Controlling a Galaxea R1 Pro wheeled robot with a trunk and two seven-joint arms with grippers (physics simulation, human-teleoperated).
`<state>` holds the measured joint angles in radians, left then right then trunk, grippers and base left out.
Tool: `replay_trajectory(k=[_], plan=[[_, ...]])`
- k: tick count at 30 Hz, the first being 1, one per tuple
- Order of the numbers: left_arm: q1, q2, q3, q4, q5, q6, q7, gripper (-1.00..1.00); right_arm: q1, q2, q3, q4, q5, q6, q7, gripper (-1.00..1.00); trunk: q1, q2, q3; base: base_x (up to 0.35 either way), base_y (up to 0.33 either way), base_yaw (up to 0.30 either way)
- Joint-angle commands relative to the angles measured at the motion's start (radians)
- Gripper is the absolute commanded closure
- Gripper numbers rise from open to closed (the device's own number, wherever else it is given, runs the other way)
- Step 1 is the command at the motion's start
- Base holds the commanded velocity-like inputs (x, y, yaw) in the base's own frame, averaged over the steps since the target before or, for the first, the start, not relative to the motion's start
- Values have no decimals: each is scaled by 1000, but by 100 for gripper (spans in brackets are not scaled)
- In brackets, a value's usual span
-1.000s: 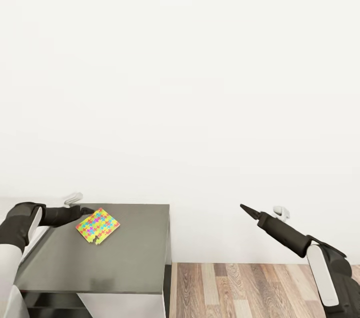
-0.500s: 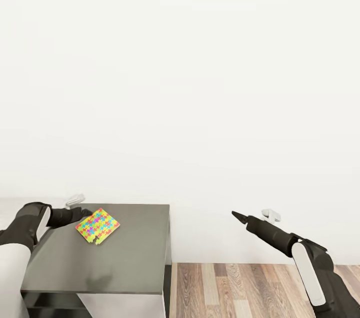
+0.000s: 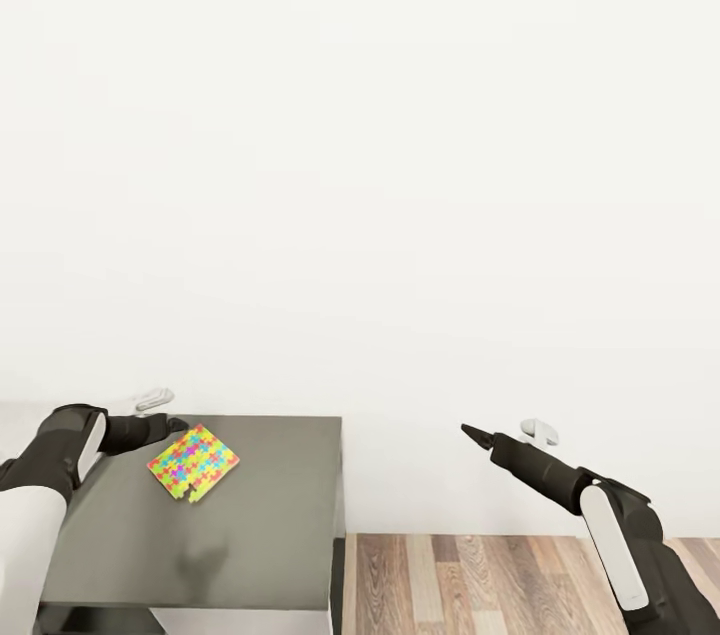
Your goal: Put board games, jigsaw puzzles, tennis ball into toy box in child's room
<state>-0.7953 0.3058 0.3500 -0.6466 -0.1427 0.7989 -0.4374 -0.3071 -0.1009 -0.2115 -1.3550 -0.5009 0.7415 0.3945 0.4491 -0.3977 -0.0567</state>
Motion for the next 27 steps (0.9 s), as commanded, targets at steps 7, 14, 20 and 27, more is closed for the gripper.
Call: replay_trajectory(k=[7,14,20,27], plan=[[-1,-6,4,-1,-12,3,-9,-100,-1,0,0,-12,-2,10,7,-100,1,-2,-2,85,59,0],[-1,-6,4,-1,-14,3,-9,-100,0,0,0,-12,-2,9,7,-100,1,-2,-2,5,3,0],[-1,-7,4,-1,-14,3,-9,-100,0,0,0,-12,-2,9,7,-100,1,-2,-2,0,0,0],[-1,-8,4,-1,-14,2,-9,-100,0,0,0,-11,-2,9,6,-100,1,-2,-2,61,53,0]])
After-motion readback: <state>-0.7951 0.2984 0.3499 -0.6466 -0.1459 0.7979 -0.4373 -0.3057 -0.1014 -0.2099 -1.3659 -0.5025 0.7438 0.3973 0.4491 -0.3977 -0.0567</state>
